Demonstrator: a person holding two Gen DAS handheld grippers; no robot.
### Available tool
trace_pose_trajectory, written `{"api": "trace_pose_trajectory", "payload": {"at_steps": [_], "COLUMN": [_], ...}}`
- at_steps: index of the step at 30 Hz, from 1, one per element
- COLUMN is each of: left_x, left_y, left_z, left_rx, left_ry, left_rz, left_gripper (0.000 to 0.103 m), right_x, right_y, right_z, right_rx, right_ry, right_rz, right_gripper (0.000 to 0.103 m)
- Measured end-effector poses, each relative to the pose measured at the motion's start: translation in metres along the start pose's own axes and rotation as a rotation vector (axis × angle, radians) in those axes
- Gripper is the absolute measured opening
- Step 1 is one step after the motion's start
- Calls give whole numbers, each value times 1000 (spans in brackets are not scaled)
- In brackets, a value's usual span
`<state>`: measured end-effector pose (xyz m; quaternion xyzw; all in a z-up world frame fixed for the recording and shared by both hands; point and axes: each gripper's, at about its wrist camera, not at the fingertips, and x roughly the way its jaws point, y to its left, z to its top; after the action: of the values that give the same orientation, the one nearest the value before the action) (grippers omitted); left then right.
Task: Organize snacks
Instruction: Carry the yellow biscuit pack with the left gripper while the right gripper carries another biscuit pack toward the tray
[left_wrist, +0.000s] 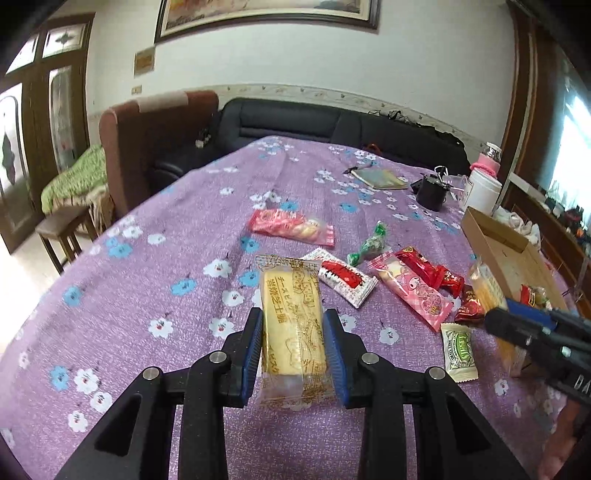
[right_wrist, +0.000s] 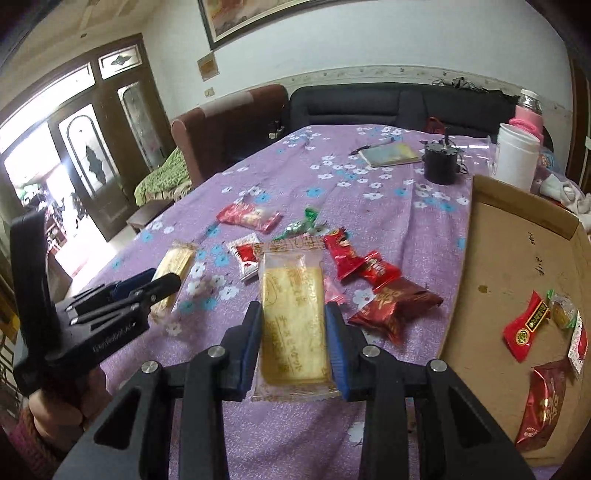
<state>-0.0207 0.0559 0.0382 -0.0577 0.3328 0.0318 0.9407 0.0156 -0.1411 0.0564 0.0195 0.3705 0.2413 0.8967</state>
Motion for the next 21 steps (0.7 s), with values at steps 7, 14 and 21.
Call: {"api": "trace_pose_trajectory", "payload": {"at_steps": [7,14,21], "left_x": [-10,-21,-27], "left_y": [-19,-38,-51], "left_z": [-3,-2,0], "left_rx": [49,90,118], "left_ry": [-10,-33,-45], "left_rz": [9,9,7], "left_gripper": [35,35,35], "right_x": [-4,-10,-12], "right_y": [-17,-26,-34], "right_z": [3,6,7], "right_rx": [60,90,118], "right_ry": [-9,-23,-29], "right_rz": [1,-8,-11], "right_gripper": [33,33,33]}}
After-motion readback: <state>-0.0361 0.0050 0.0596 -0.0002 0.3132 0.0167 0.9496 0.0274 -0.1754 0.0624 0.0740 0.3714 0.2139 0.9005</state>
